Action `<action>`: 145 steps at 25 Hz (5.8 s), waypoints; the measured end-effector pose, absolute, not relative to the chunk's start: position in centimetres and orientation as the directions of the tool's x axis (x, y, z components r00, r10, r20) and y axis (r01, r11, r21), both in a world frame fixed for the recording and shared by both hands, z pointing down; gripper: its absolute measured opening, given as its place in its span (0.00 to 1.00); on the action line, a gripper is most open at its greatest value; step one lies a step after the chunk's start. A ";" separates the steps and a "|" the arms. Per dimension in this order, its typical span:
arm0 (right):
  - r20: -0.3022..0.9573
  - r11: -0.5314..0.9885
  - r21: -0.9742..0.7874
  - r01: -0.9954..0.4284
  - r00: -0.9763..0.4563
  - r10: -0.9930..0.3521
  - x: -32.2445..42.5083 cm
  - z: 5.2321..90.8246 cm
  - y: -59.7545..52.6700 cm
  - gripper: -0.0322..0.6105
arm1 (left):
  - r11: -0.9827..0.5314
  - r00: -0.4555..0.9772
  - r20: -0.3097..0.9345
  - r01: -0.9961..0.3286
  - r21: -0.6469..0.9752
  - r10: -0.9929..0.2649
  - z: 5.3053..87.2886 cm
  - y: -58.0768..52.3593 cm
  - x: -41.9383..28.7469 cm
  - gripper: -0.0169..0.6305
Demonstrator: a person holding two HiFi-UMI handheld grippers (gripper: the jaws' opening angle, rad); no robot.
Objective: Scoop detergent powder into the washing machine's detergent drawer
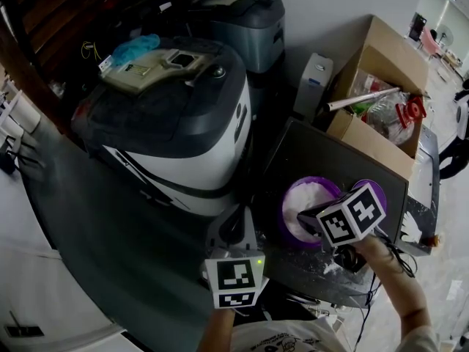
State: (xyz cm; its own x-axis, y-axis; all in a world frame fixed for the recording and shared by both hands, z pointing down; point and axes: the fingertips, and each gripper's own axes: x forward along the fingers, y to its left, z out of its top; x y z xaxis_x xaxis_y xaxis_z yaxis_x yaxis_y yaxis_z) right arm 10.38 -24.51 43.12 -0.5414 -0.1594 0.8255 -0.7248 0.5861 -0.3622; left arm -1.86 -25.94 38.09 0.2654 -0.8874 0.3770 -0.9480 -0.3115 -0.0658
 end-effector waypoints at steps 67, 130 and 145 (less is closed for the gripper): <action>0.154 0.099 -0.961 -0.258 -0.797 -0.583 13.2 37.0 -22.7 0.08 | -0.225 0.175 0.326 -0.967 -0.123 -0.929 35.6 -22.2 0.8 0.03; 0.318 -0.006 -0.930 -0.366 -0.801 -0.507 3.9 45.6 -5.8 0.08 | -0.159 0.121 0.482 -0.986 -0.039 -0.868 45.0 -4.5 -9.9 0.03; 0.473 -0.087 -0.864 -0.497 -0.738 -0.482 4.0 51.1 -4.2 0.08 | -0.211 0.170 0.534 -0.977 -0.017 -0.828 48.5 -3.9 -9.1 0.03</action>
